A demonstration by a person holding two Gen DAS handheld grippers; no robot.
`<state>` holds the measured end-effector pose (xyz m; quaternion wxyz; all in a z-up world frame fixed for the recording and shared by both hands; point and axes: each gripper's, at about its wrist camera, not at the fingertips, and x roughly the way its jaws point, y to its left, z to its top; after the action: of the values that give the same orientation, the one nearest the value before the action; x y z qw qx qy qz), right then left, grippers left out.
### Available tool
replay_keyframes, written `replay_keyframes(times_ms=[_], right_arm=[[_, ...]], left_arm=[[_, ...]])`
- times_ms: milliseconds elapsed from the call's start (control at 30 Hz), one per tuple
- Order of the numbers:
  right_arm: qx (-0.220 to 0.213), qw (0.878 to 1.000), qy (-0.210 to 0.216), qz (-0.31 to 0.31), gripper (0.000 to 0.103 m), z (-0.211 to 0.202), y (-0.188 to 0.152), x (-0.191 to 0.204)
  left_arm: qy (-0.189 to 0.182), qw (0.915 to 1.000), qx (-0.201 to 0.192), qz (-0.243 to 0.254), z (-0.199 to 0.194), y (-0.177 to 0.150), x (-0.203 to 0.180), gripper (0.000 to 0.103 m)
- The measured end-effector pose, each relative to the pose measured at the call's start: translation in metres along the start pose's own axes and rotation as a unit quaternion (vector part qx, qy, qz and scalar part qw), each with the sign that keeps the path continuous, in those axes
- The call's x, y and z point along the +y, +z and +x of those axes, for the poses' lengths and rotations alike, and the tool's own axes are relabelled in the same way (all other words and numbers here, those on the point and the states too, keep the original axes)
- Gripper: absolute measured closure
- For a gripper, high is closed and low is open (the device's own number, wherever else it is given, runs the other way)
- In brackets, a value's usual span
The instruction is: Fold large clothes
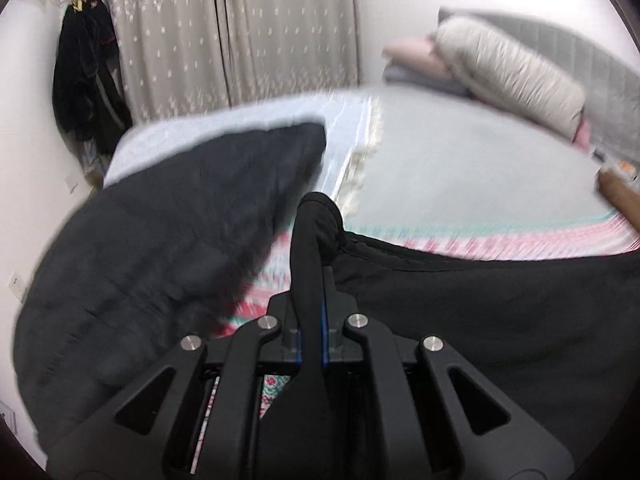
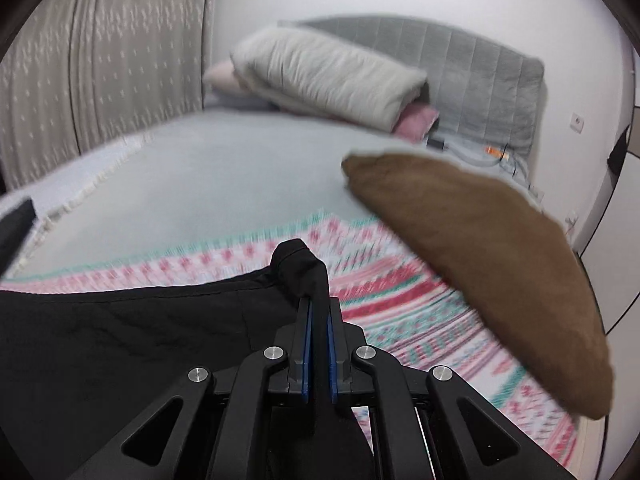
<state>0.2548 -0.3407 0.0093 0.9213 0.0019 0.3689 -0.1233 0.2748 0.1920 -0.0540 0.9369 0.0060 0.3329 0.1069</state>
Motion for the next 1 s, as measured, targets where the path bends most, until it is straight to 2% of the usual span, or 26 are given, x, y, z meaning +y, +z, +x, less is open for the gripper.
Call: replay_keyframes(times_ms=[133,200,233,300,333,367,433,500,567,633,667,733,800,867,900,933,967,1000], right_arm=[[0.063,0.998,-0.006,0.007,0.096,0.049,-0.017,0.005],[0.08,0.997,-0.012,0.011,0.096,0.055,-0.019,0.003],[0.077,0.997,-0.011,0.013,0.091,0.052,-0.019,0.001],[0.058,0.998,-0.028,0.012,0.086,0.034,-0.015,-0.001],[0.044,0.998,-0.03,0.011,0.078,0.019,-0.012,0.001],[0.031,0.999,-0.016,0.011,0.062,0.003,-0.009,0.005],[0.008,1.0,0.021,0.01,0.043,-0.026,-0.005,0.022],[-0.008,0.997,0.071,-0.013,0.04,-0.055,-0.003,0.061],[0.008,0.988,0.145,-0.056,0.04,-0.072,-0.011,0.116],[0.033,0.975,0.202,-0.088,0.04,-0.075,-0.023,0.161],[0.042,0.971,0.213,-0.104,0.04,-0.073,-0.029,0.175],[0.069,0.967,0.196,-0.149,0.04,-0.054,-0.045,0.197],[0.094,0.969,0.181,-0.138,0.039,-0.024,-0.049,0.177],[0.11,0.973,0.177,-0.101,0.03,0.002,-0.042,0.137],[0.117,0.979,0.14,-0.086,0.03,0.019,-0.038,0.107],[0.121,0.986,0.062,-0.095,0.03,0.036,-0.037,0.078],[0.129,0.987,0.037,-0.084,0.028,0.046,-0.036,0.054],[0.15,0.987,0.059,-0.018,0.027,0.057,-0.032,0.013]], left_arm=[[-0.004,0.9978,0.065,-0.012,0.031,-0.007,0.004,0.091],[0.013,0.9975,0.069,-0.007,0.026,-0.003,0.002,0.08],[0.038,0.9975,0.06,-0.002,0.015,0.001,0.002,0.074],[0.062,0.9975,0.034,0.003,-0.012,0.006,-0.002,0.057],[0.05,0.9985,0.023,0.001,-0.026,0.007,-0.004,0.041],[0.027,0.9995,0.015,-0.003,-0.039,0.01,-0.012,0.032],[-0.025,0.9997,0.006,-0.004,-0.061,0.011,-0.034,0.029],[-0.077,0.9969,0.014,0.012,-0.072,0.007,-0.07,0.023],[-0.103,0.9938,0.036,0.02,-0.068,-0.002,-0.097,0.022],[-0.097,0.9926,0.07,0.023,-0.053,-0.013,-0.111,0.022],[-0.086,0.992,0.087,0.032,-0.041,-0.017,-0.115,0.022],[-0.069,0.9908,0.107,0.045,-0.022,-0.024,-0.105,0.02],[-0.027,0.9912,0.117,0.056,-0.007,-0.027,-0.079,0.02],[0.037,0.9874,0.126,0.088,0.008,-0.029,-0.05,0.019],[0.029,0.9872,0.138,0.074,0.016,-0.028,-0.034,0.016],[0.001,0.9876,0.152,0.041,0.021,-0.026,-0.015,0.016],[0.016,0.986,0.166,0.007,0.026,-0.023,0.003,0.016],[0.065,0.9831,0.171,0.008,0.027,-0.02,0.012,0.017]])
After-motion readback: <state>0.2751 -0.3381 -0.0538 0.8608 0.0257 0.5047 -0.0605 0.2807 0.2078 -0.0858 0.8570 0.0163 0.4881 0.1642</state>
